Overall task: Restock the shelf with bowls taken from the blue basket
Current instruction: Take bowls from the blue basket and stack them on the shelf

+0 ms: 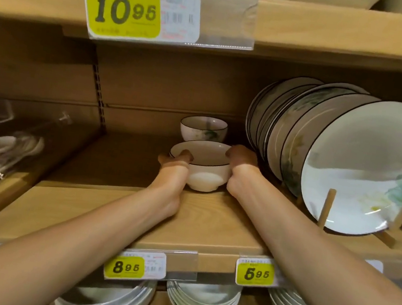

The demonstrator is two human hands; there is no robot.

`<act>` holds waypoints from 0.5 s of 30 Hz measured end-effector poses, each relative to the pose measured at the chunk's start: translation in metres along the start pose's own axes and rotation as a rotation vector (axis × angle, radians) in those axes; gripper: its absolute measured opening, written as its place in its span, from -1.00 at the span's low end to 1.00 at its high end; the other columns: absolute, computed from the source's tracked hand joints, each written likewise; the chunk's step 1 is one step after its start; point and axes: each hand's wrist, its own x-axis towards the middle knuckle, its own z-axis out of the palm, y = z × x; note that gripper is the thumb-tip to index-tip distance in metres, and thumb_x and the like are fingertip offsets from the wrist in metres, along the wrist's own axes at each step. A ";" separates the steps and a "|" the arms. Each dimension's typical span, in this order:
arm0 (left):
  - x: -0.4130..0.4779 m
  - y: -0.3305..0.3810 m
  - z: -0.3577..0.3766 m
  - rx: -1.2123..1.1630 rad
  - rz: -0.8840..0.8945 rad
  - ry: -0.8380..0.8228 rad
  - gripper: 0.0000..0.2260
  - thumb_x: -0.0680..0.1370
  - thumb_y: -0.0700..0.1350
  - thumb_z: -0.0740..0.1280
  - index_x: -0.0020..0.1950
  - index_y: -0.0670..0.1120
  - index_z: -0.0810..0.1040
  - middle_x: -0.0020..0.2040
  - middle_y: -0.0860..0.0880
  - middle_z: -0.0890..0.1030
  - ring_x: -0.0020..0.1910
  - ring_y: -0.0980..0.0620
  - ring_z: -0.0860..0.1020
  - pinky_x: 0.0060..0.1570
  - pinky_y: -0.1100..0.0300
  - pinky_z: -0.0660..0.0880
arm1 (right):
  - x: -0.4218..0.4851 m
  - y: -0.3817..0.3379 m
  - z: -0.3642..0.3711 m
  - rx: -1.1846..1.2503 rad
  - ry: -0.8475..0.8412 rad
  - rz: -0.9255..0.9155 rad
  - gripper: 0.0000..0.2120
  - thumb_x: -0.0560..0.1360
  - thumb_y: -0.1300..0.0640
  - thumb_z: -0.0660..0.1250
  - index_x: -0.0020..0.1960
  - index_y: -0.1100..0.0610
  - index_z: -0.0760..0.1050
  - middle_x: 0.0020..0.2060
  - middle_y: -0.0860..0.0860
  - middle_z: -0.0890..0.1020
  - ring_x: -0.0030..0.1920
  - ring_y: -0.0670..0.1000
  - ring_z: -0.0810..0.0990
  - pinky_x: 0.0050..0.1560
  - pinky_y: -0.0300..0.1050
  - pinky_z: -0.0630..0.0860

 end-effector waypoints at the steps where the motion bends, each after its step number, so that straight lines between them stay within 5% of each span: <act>1: -0.002 -0.001 -0.004 -0.009 -0.004 0.030 -0.42 0.58 -0.07 0.29 0.55 -0.10 0.15 0.41 -0.20 0.39 0.35 -0.22 0.41 0.37 -0.07 0.37 | -0.001 -0.001 -0.002 -0.031 -0.013 -0.007 -0.81 0.57 0.13 0.19 0.14 0.12 0.46 -0.05 0.12 0.54 -0.01 0.13 0.54 0.01 0.00 0.55; 3: -0.009 -0.001 -0.008 0.008 -0.015 0.002 -0.41 0.53 0.03 0.35 0.49 -0.06 0.22 0.29 -0.12 0.46 0.27 -0.14 0.44 0.36 -0.07 0.36 | -0.001 -0.006 -0.006 -0.050 -0.026 -0.026 -0.87 0.56 0.06 0.20 -0.08 0.10 0.46 -0.14 0.11 0.55 -0.14 0.09 0.52 -0.14 -0.08 0.50; 9: -0.023 -0.007 0.000 0.075 -0.018 -0.050 -0.86 0.58 0.01 0.27 0.05 -0.02 0.38 -0.01 -0.01 0.47 0.04 0.00 0.48 0.28 0.04 0.41 | 0.005 -0.008 -0.015 -0.022 -0.049 -0.043 -0.84 0.57 0.10 0.17 -0.03 0.12 0.50 0.00 0.18 0.60 0.12 0.21 0.58 0.20 0.13 0.52; 12: -0.020 0.001 0.001 -0.003 -0.035 -0.025 -0.69 0.62 -0.07 0.23 0.37 -0.04 0.35 0.15 -0.07 0.50 0.11 -0.06 0.48 0.25 0.03 0.43 | 0.003 0.000 -0.018 -0.025 -0.032 -0.031 -0.87 0.58 0.10 0.17 -0.09 0.06 0.47 -0.06 0.13 0.59 0.03 0.16 0.57 0.17 0.14 0.54; 15: -0.011 0.015 -0.005 -0.066 -0.067 -0.047 -0.64 0.63 -0.06 0.22 0.42 -0.07 0.36 0.27 -0.13 0.51 0.18 -0.12 0.50 0.23 -0.03 0.47 | -0.001 0.003 -0.020 -0.007 -0.006 -0.035 -0.86 0.58 0.07 0.18 -0.14 0.02 0.41 -0.15 0.08 0.54 -0.11 0.07 0.51 0.08 0.03 0.54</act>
